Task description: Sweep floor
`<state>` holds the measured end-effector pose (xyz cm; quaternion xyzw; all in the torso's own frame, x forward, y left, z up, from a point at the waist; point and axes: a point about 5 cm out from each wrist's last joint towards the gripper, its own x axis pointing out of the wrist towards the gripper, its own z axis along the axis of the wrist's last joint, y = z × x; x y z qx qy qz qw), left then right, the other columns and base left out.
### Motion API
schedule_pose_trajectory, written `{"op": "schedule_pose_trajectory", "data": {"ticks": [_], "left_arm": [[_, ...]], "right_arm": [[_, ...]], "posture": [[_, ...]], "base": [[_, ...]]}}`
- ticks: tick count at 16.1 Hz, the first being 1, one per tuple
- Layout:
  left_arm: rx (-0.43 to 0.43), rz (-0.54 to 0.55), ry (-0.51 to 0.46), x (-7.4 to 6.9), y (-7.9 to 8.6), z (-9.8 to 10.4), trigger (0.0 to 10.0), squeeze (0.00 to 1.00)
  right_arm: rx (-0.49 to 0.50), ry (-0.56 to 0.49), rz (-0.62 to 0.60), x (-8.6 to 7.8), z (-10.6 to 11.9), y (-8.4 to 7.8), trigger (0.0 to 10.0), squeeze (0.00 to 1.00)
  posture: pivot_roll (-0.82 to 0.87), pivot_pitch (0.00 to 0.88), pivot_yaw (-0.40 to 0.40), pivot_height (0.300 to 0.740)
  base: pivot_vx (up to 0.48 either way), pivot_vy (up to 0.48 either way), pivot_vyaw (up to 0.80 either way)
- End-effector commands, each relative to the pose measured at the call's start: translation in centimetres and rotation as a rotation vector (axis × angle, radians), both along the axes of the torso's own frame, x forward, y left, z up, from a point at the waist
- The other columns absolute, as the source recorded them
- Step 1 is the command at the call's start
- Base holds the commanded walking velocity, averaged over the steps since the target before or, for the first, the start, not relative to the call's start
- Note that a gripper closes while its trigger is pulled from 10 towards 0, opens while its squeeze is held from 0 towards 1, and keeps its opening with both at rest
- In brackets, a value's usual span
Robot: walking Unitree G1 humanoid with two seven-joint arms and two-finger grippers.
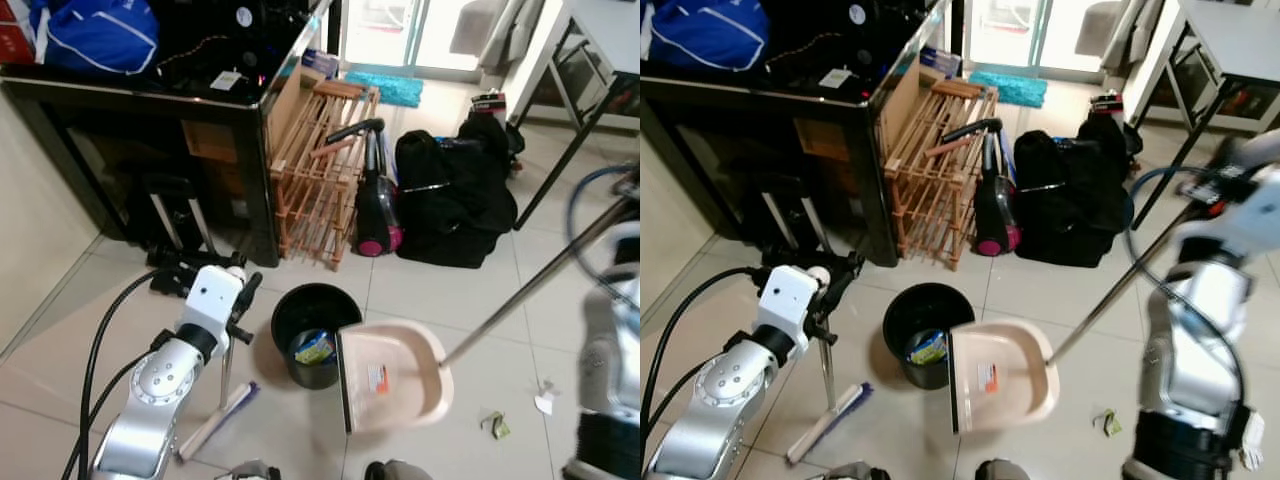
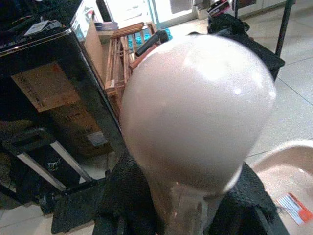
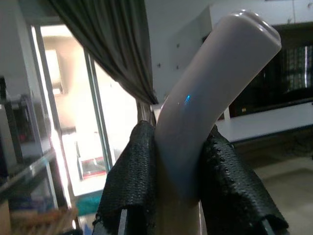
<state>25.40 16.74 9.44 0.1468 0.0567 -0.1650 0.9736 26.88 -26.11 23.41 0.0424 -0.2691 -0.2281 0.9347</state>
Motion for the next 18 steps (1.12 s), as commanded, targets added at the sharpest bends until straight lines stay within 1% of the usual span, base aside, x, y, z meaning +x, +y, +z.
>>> {"op": "schedule_pose_trajectory", "data": {"ticks": [1, 3, 4, 5, 7, 14, 18], "left_arm": [[0.01, -0.003, -0.026, 0.0, 0.1, 0.3, 10.0, 0.0], [0.009, -0.007, -0.028, 0.0, -0.1, 0.2, 10.0, 0.0], [0.007, -0.014, -0.029, 0.1, -0.4, 0.1, 10.0, 0.0], [0.006, -0.017, -0.029, 0.1, -0.6, 0.1, 10.0, 0.0], [0.012, -0.024, -0.029, 0.1, -0.7, 0.0, 10.0, 0.0], [0.015, -0.01, -0.029, 0.0, -0.3, -0.1, 10.0, 0.0], [0.013, -0.011, -0.033, 0.1, -0.4, -0.1, 10.0, 0.0]], "right_arm": [[-0.008, -0.102, 0.001, -0.7, 3.0, -0.2, 10.0, 0.0], [-0.026, -0.096, -0.002, -0.9, 3.6, -0.5, 10.0, 0.0], [-0.038, -0.035, -0.018, -0.7, 3.0, -0.8, 10.0, 0.0], [-0.027, -0.002, -0.024, -0.6, 2.3, -1.0, 10.0, 0.0], [-0.038, 0.04, -0.04, -0.6, 1.6, -1.0, 10.0, 0.0], [-0.048, 0.066, -0.068, -0.7, 1.4, -1.3, 10.0, 0.0], [-0.036, 0.089, -0.061, -0.6, 0.8, -0.9, 10.0, 0.0]], "posture": [[-0.03, 0.085, 0.004, 0.74], [-0.04, 0.083, 0.004, 0.74], [-0.04, 0.08, 0.005, 0.74], [-0.04, 0.082, 0.005, 0.74], [-0.04, 0.082, 0.003, 0.74], [-0.04, 0.084, -0.001, 0.74], [-0.04, 0.089, 0.001, 0.74]], "base": [[0.0, -0.244, 0.0], [0.0, -0.3, 0.0], [0.0, -0.454, 0.0], [0.0, -0.458, 0.0], [0.0, -0.456, 0.0], [0.0, -0.456, 0.0], [0.0, -0.456, 0.0]]}}
